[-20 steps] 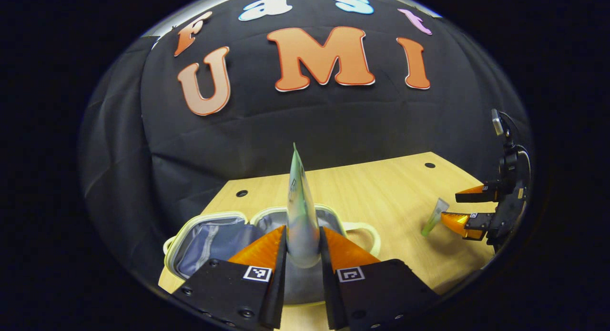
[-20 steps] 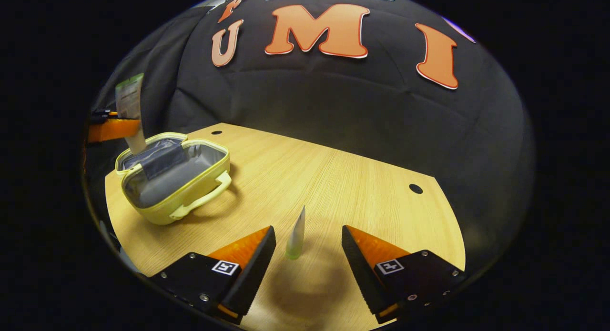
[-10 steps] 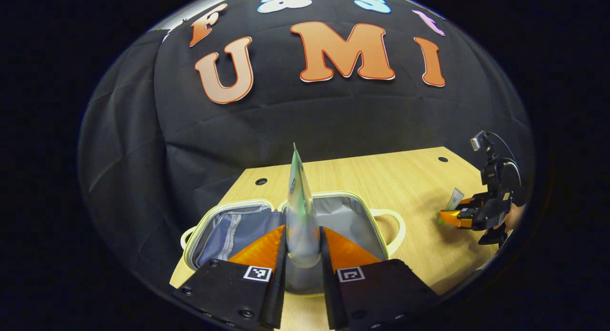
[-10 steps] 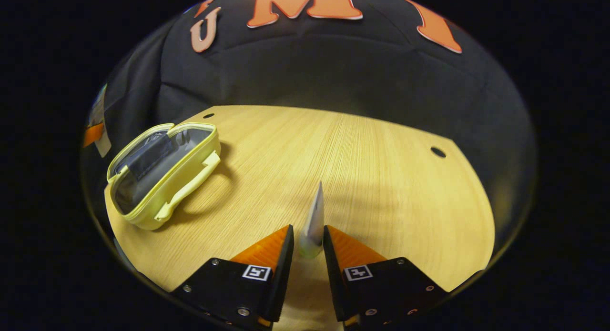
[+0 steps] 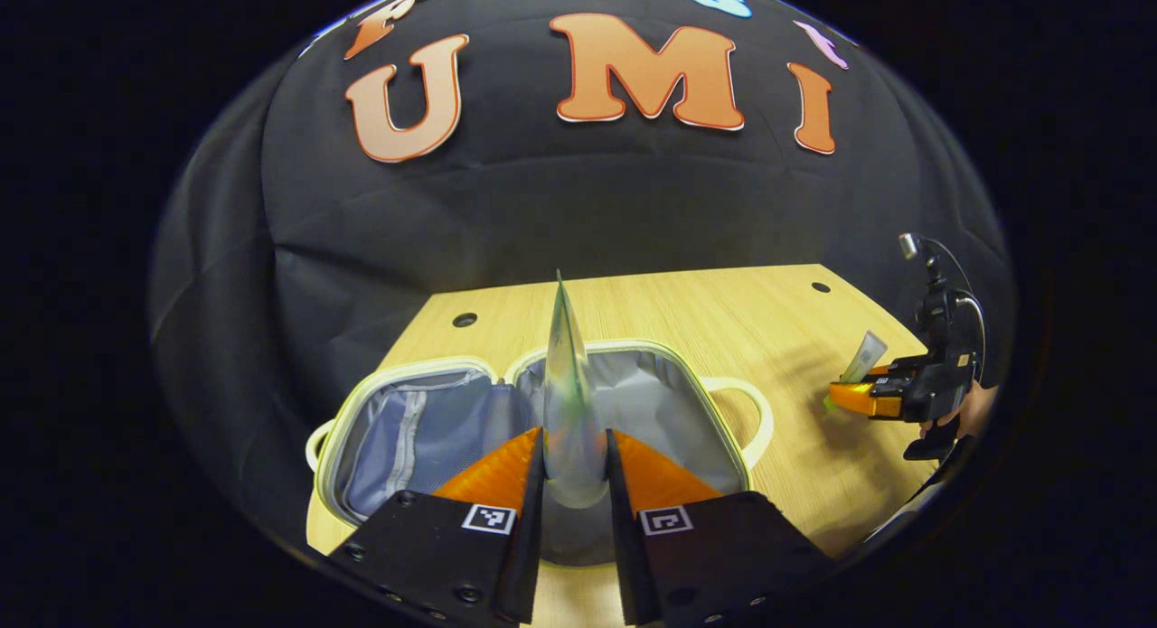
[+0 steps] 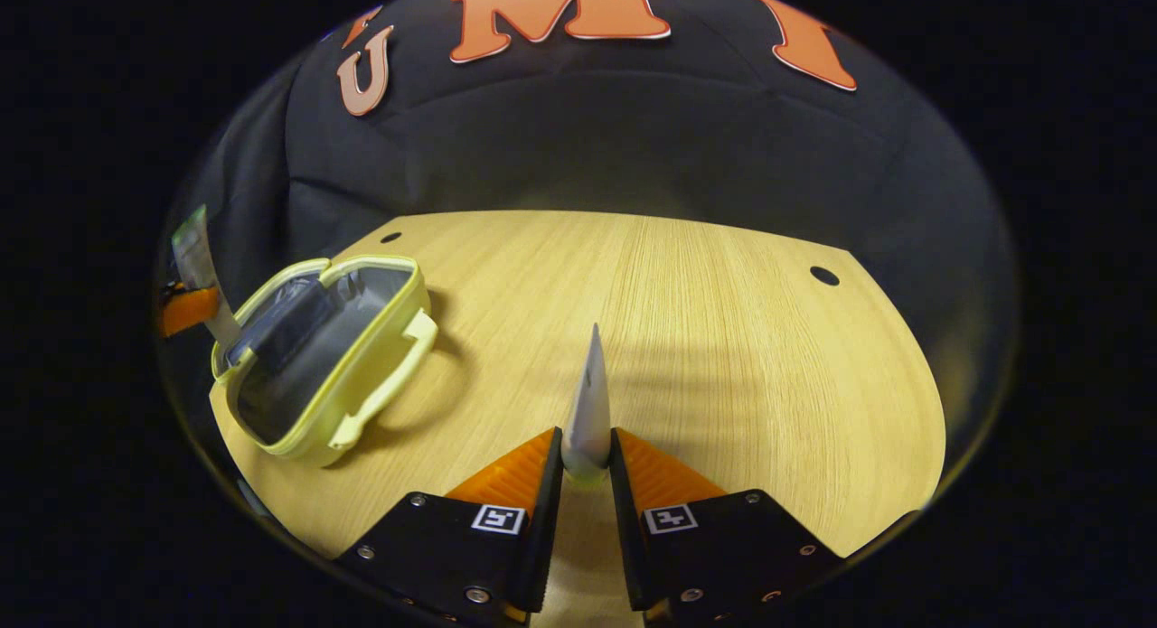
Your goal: First open the suitcase, pack the skin care products into it, and then close the suitcase.
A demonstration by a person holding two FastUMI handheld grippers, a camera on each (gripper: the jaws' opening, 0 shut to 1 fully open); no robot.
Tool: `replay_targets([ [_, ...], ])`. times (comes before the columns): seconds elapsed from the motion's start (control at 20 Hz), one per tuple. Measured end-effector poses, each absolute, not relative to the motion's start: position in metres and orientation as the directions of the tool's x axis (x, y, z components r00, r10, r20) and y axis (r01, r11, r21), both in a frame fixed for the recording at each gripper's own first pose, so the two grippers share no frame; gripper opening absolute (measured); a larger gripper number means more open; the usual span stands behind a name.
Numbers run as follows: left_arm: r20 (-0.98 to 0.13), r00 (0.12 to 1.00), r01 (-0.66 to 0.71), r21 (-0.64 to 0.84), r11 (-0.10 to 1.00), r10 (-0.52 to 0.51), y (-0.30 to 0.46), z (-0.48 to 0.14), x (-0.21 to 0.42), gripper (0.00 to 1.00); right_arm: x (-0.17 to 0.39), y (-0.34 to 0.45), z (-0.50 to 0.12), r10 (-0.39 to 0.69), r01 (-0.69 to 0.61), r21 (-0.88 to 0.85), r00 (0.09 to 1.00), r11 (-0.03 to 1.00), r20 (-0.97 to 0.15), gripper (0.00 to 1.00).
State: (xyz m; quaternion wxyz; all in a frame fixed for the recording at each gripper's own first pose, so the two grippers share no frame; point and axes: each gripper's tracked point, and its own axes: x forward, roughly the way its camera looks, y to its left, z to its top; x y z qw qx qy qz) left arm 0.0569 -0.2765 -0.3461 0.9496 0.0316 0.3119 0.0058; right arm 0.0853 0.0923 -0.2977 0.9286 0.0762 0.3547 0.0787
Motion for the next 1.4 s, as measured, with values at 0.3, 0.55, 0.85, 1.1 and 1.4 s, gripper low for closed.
replay_targets([
  [0.3,-0.729,0.684,0.046,0.013,0.999,-0.022,-0.268,-0.399,0.065,0.35,0.081,0.125,-0.234,0.241,-0.120,0.238,0.776,0.964,-0.583,0.34],
  [0.55,-0.825,0.559,0.046,-0.064,0.997,-0.079,-0.261,-0.441,0.063,0.37,0.080,0.168,-0.196,0.298,-0.165,0.276,0.775,0.947,-0.557,0.34],
  [0.85,-0.862,0.498,0.051,-0.081,0.995,-0.096,-0.257,-0.467,0.073,0.36,0.084,0.189,-0.208,0.257,-0.154,0.219,0.766,0.963,-0.590,0.34],
  [1.1,-0.856,0.505,0.084,-0.080,0.993,-0.112,-0.257,-0.466,0.081,0.36,0.080,0.164,-0.208,0.179,-0.096,0.167,0.776,0.981,-0.605,0.34],
  [1.4,-0.876,0.481,0.058,-0.024,0.998,-0.049,-0.254,-0.473,0.086,0.41,0.068,0.135,-0.238,0.111,-0.018,0.146,0.740,0.989,-0.663,0.34],
])
